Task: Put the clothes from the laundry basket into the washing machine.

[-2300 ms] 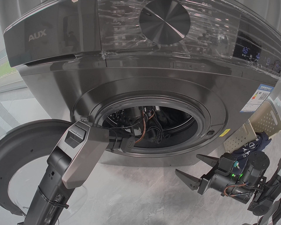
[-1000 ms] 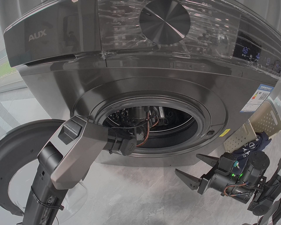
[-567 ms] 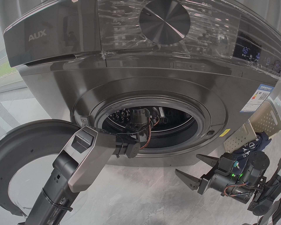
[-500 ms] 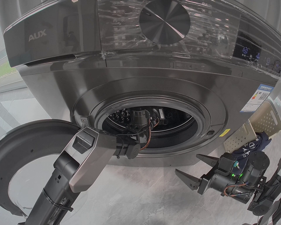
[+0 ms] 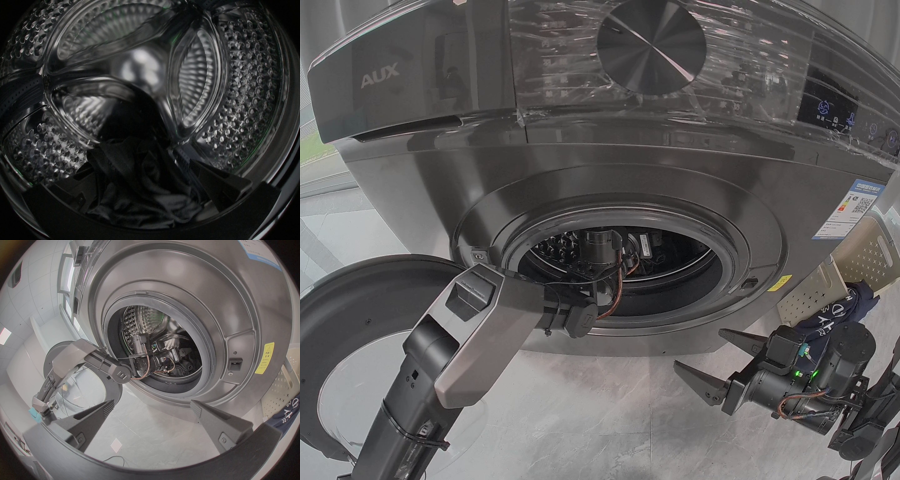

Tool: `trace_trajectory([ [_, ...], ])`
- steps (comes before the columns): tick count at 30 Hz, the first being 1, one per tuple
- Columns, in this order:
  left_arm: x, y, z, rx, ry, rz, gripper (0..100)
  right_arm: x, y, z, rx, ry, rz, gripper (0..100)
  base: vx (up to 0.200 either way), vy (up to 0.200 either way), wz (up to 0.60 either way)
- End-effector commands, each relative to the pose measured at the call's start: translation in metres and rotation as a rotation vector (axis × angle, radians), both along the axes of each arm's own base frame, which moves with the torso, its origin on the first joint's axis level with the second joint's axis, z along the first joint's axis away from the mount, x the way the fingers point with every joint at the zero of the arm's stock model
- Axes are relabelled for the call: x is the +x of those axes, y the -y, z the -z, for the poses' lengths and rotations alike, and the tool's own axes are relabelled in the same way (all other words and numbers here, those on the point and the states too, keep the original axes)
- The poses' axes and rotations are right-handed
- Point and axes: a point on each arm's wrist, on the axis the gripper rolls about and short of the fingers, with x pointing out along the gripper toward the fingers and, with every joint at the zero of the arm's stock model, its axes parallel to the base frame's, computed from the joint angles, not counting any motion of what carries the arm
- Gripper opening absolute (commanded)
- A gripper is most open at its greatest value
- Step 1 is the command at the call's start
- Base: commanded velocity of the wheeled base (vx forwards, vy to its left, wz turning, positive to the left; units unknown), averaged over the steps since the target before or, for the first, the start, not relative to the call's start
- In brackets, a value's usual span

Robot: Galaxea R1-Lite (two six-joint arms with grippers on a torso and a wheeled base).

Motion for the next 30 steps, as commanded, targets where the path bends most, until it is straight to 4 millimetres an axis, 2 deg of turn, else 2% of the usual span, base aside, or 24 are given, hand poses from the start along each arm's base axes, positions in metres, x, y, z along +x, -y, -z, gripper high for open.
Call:
trace_trajectory([
  [1, -0.026, -0.011, -0.031, 0.043, -0.056, 0.015, 100, 0.0, 0.0, 0.001, -0.001, -0.001, 0.001, 100, 0.0, 0.0, 0.0],
  [3, -0.032, -0.013, -0.034, 0.055, -0.072, 0.019, 100, 0.0, 0.0, 0.0, -0.001, 0.001, 0.001, 100, 0.0, 0.0, 0.0],
  [8, -0.038, -0.018, -0.023, 0.098, -0.128, 0.02, 100, 0.0, 0.0, 0.0, 0.0, 0.0, -0.001, 100, 0.0, 0.0, 0.0],
  [15, -0.063, -0.024, -0.034, 0.132, -0.164, 0.049, 100, 0.0, 0.0, 0.001, -0.002, -0.003, 0.001, 100, 0.0, 0.0, 0.0],
  [19, -0.099, -0.022, -0.018, 0.187, -0.222, 0.099, 100, -0.001, 0.001, 0.001, -0.005, -0.006, -0.001, 100, 0.0, 0.0, 0.0],
  [20, -0.099, -0.022, -0.018, 0.187, -0.222, 0.099, 100, -0.001, 0.001, 0.001, -0.005, -0.006, -0.001, 100, 0.0, 0.0, 0.0],
  [21, -0.118, -0.019, -0.006, 0.208, -0.239, 0.133, 100, -0.002, 0.002, 0.002, -0.009, -0.011, -0.002, 100, 0.0, 0.0, 0.0],
  [22, -0.121, -0.019, -0.003, 0.211, -0.241, 0.137, 100, -0.003, 0.002, 0.002, -0.009, -0.011, -0.002, 100, 0.0, 0.0, 0.0],
  [23, -0.133, -0.016, 0.005, 0.21, -0.234, 0.159, 100, -0.004, 0.004, 0.002, -0.01, -0.01, -0.002, 100, 0.0, 0.0, 0.0],
  [30, -0.168, -0.02, 0.026, 0.234, -0.162, 0.24, 100, -0.015, 0.013, -0.005, 0.002, 0.01, -0.006, 100, 0.0, 0.0, 0.0],
])
